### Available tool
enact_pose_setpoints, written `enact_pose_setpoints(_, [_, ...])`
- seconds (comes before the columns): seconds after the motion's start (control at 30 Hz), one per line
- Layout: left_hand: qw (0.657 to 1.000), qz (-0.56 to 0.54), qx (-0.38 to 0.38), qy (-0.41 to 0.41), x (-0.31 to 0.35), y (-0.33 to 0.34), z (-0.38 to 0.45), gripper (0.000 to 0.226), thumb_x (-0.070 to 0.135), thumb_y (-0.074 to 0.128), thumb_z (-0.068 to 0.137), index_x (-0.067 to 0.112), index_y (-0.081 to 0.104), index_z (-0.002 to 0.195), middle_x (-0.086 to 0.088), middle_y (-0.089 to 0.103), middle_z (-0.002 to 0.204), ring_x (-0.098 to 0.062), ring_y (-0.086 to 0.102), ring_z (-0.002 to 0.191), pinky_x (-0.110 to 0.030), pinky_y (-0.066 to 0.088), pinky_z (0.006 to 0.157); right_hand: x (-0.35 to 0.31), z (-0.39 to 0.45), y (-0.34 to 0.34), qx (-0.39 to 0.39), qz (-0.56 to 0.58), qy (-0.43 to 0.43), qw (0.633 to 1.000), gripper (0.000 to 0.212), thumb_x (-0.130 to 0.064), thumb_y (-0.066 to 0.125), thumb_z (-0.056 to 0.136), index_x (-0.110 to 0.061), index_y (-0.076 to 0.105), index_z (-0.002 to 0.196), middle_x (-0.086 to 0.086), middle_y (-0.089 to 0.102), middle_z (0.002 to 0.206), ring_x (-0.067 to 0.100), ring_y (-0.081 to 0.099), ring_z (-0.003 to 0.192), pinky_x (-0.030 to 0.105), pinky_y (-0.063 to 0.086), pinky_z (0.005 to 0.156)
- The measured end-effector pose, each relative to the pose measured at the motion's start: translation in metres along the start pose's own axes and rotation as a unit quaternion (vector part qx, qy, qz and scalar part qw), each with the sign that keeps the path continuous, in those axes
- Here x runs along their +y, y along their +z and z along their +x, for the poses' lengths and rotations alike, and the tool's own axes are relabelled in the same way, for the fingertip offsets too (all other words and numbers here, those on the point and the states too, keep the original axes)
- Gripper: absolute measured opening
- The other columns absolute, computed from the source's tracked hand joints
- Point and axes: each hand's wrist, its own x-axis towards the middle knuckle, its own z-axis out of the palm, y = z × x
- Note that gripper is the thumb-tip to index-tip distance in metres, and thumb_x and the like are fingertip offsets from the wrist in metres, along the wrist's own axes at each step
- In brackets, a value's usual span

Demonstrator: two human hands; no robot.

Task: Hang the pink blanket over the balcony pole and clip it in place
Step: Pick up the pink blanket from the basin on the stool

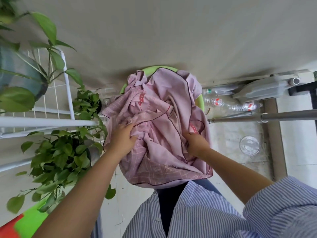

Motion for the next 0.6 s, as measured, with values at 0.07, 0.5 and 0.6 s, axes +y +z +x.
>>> enact_pose_setpoints(0.07, [0.998,-0.008,0.049,0.027,0.008,0.009,-0.006,0.046,0.008,0.061,0.083,0.010,0.051,0.128,-0.022,0.050,0.132,-0.034,0.042,0.127,-0.040,0.036,0.104,-0.010,-0.002,0.001,0.038,-0.052,-0.013,0.998,0.033,-0.011,0.047,0.078,-0.010,0.058,0.109,0.015,0.066,0.102,0.033,0.059,0.098,0.031,0.039,0.086])
enact_pose_setpoints(0.5, [0.876,0.019,0.370,0.308,0.096,-0.045,-0.067,0.022,0.012,0.054,0.073,0.000,0.073,0.078,-0.015,0.072,0.074,-0.018,0.050,0.078,-0.026,0.039,0.071,-0.058,-0.092,-0.077,0.429,0.042,-0.127,0.893,0.028,-0.015,0.030,0.052,-0.012,0.057,0.042,0.002,0.049,0.033,0.022,0.048,0.032,0.029,0.025,0.061])
enact_pose_setpoints(0.6, [0.796,0.017,0.458,0.395,0.126,-0.096,-0.083,0.017,0.010,0.061,0.073,-0.001,0.073,0.075,-0.017,0.072,0.072,-0.019,0.047,0.078,-0.028,0.040,0.074,-0.080,-0.123,-0.127,0.547,0.039,-0.129,0.826,0.024,-0.012,0.032,0.052,-0.014,0.053,0.042,0.001,0.048,0.033,0.023,0.046,0.033,0.031,0.018,0.057])
